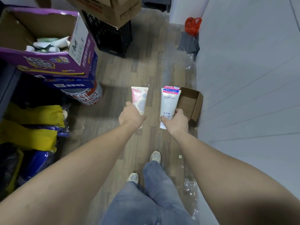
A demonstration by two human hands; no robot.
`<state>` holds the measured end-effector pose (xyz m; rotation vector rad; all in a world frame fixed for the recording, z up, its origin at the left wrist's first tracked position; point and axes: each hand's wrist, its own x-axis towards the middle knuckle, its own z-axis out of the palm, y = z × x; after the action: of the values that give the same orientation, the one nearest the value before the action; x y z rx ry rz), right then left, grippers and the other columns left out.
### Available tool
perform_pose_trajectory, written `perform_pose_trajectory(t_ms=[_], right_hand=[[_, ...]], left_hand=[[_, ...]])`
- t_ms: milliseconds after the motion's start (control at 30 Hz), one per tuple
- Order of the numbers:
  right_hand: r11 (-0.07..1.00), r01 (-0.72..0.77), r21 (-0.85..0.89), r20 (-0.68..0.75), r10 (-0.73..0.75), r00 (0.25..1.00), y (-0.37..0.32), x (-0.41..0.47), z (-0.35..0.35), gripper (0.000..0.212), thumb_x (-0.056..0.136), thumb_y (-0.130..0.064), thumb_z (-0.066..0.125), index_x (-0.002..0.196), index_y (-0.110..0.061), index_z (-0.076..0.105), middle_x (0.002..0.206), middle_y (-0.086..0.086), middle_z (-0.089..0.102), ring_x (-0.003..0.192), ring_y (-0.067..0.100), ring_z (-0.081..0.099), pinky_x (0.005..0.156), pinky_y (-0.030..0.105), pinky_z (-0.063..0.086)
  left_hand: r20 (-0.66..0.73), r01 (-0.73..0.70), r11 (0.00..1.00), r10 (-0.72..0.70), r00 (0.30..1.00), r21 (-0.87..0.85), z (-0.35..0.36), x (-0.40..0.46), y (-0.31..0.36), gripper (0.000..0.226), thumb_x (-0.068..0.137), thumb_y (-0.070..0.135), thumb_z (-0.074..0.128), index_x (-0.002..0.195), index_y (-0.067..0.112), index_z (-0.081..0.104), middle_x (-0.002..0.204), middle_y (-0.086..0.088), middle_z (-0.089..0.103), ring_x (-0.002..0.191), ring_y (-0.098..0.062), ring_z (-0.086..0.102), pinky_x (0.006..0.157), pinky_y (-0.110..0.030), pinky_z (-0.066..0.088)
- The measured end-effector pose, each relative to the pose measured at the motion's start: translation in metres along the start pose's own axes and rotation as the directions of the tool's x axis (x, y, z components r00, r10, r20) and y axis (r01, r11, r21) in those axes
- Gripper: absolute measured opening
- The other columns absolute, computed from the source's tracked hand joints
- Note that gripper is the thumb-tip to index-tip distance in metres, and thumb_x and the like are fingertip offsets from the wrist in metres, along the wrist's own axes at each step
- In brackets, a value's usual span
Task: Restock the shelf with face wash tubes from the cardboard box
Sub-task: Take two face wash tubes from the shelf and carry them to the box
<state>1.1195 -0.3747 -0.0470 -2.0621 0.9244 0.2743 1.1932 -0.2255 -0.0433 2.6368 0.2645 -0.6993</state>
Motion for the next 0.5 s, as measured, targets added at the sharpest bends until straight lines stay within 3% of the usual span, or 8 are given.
perform_pose_trajectory(t_ms=[133, 267, 500], right_hand=[[0.999, 0.043, -0.02, 0.018, -0.043, 0.999, -0.017, 0.042, -0.011, 0.055, 0.081, -0.035, 0.077, 0.125, -0.015, 0.05, 0.126, 0.005, 0.064, 0.106, 0.024, 0.065, 0.081, 0.032, 0.054], [0.997, 0.068, -0.022, 0.036, -0.067, 0.997, -0.036, 0.079, -0.018, 0.052, 0.079, -0.033, 0.077, 0.121, -0.016, 0.053, 0.119, 0.003, 0.066, 0.1, 0.021, 0.065, 0.075, 0.029, 0.05], [0.988, 0.13, -0.081, 0.045, -0.126, 0.991, -0.091, 0.142, -0.004, 0.051, 0.073, -0.038, 0.076, 0.116, -0.017, 0.058, 0.112, 0.004, 0.064, 0.1, 0.022, 0.064, 0.083, 0.037, 0.054]], left_hand=[[-0.036, 0.029, 0.999, -0.029, 0.999, -0.017, -0.009, 0.021, 0.027, 0.063, 0.078, 0.042, 0.075, 0.119, 0.008, 0.04, 0.121, -0.011, 0.058, 0.109, -0.032, 0.061, 0.078, -0.035, 0.046], [-0.077, 0.035, 0.998, -0.039, 0.996, -0.055, -0.022, 0.046, 0.048, 0.061, 0.077, 0.042, 0.076, 0.115, 0.01, 0.041, 0.12, -0.01, 0.058, 0.108, -0.032, 0.062, 0.077, -0.036, 0.045], [-0.116, 0.041, 0.994, -0.053, 0.992, -0.102, -0.057, 0.105, 0.075, 0.059, 0.079, 0.043, 0.075, 0.115, 0.01, 0.042, 0.12, -0.009, 0.058, 0.108, -0.031, 0.061, 0.077, -0.036, 0.044]])
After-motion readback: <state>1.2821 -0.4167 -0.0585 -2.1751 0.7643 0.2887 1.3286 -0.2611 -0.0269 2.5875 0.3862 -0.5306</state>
